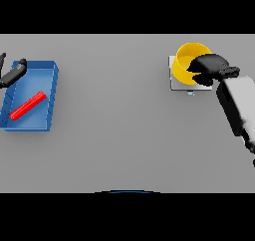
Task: Pick up the red beaker and tilt it to pour out 1 green nut into yellow bowl. Pick up the yellow bowl and place it on the metallic measuring scale.
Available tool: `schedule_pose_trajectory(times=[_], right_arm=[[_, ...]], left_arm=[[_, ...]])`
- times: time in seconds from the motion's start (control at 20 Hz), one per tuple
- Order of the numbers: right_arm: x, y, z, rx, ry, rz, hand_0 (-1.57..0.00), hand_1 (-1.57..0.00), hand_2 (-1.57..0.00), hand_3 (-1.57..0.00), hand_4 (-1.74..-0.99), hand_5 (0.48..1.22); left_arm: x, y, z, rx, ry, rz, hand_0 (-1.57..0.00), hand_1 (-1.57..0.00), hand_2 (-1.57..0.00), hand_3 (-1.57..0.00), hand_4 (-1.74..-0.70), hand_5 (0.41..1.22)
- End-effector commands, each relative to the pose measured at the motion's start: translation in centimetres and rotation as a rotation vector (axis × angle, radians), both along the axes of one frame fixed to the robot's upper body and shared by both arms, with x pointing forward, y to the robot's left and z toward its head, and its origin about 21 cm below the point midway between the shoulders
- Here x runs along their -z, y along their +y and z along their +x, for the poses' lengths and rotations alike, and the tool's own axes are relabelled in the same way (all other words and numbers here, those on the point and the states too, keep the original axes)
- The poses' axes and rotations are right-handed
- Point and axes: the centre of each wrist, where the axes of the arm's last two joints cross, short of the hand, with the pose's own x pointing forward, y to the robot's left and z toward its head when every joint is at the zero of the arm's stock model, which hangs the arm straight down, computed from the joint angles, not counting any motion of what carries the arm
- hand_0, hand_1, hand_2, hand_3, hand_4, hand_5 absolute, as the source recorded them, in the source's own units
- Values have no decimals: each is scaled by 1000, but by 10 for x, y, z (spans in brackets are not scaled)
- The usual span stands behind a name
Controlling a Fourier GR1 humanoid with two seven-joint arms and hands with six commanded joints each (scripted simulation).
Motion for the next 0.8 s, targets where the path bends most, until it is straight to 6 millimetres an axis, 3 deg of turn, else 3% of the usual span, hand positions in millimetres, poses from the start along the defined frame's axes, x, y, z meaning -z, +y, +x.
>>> schedule_pose_trajectory(times=[0.0, 0.15, 0.3, 0.5, 0.75], right_arm=[[2, -5, -1, -12, 10, 19, -1128, -1322, -1330, -1057, -1701, 1221], [2, -5, -2, 18, 31, 22, -577, -828, -913, -742, -1588, 1016], [1, -5, -2, 10, 37, -5, -295, -475, -601, -565, -1517, 902], [2, -8, -2, -13, 45, -23, -120, -194, -311, -411, -1456, 827], [4, -10, -4, 16, 75, -30, -39, -63, -103, -272, -1410, 759]], left_arm=[[3, 1, -2, 9, 2, -11, 1, 1, 1, 1, -730, 720], [8, -4, 2, 21, 5, -17, 1, 1, 1, 1, -732, 729], [6, -4, 3, 11, 2, -19, 1, 1, 1, 1, -725, 712], [6, -2, 0, 14, -7, -18, 1, 1, 1, 1, -722, 700], [4, -3, 1, 19, -13, -18, 1, 1, 1, 1, -720, 693]])
